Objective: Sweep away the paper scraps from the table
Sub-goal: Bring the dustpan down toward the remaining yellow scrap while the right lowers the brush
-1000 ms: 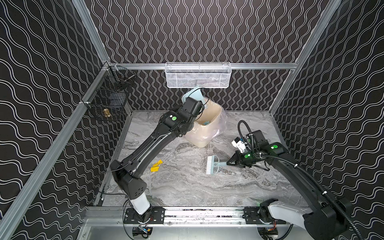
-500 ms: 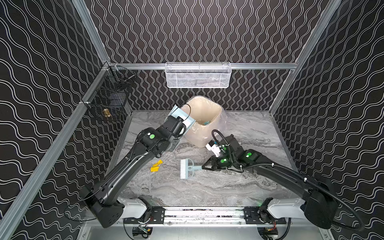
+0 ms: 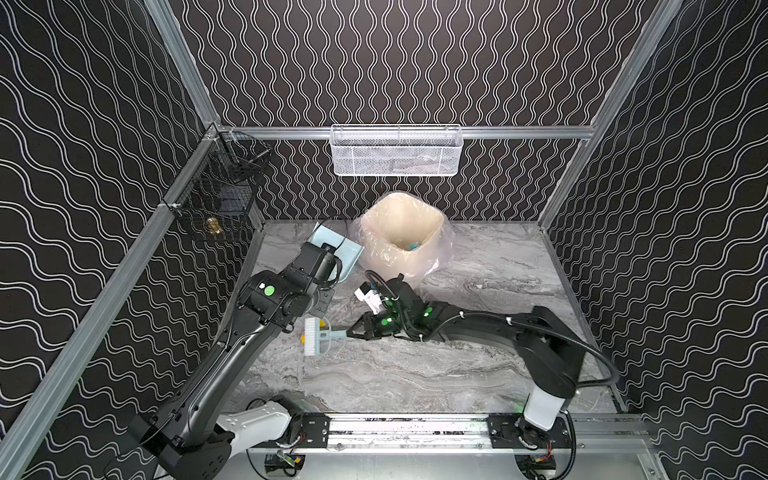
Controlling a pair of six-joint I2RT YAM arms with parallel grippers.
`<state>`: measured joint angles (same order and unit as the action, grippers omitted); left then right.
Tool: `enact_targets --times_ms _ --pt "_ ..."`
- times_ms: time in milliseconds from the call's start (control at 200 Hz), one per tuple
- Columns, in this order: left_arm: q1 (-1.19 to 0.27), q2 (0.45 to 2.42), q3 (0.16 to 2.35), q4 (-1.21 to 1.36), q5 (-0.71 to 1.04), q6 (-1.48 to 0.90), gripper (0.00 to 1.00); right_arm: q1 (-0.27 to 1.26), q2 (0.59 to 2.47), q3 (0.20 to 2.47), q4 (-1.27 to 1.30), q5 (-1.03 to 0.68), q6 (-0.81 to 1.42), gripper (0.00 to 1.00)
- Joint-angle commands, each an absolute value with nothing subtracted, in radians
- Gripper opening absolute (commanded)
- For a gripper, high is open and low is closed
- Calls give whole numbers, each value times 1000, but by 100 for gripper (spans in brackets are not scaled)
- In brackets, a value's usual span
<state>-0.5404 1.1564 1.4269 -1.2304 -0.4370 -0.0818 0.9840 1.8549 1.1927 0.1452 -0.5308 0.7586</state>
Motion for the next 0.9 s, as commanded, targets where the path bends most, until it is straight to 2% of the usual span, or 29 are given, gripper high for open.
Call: enact_targets --times_ms 0,245,410,681,896 --pt "-534 1151 1421 -1239 -410 -96 0 994 1944 1259 255 -513 835 0" --pt "-532 1133 1411 -1268 -413 -101 0 996 2104 1375 295 -532 919 0" --pt "-530 1138 1417 -1279 -408 -109 0 981 2100 1351 216 -509 931 0" --pt "-529 1160 1428 -1279 -393 -116 0 897 1906 1060 153 -505 947 0" --pt "-530 1187 1419 -1274 -357 -122 0 787 1609 768 -13 -503 899 0"
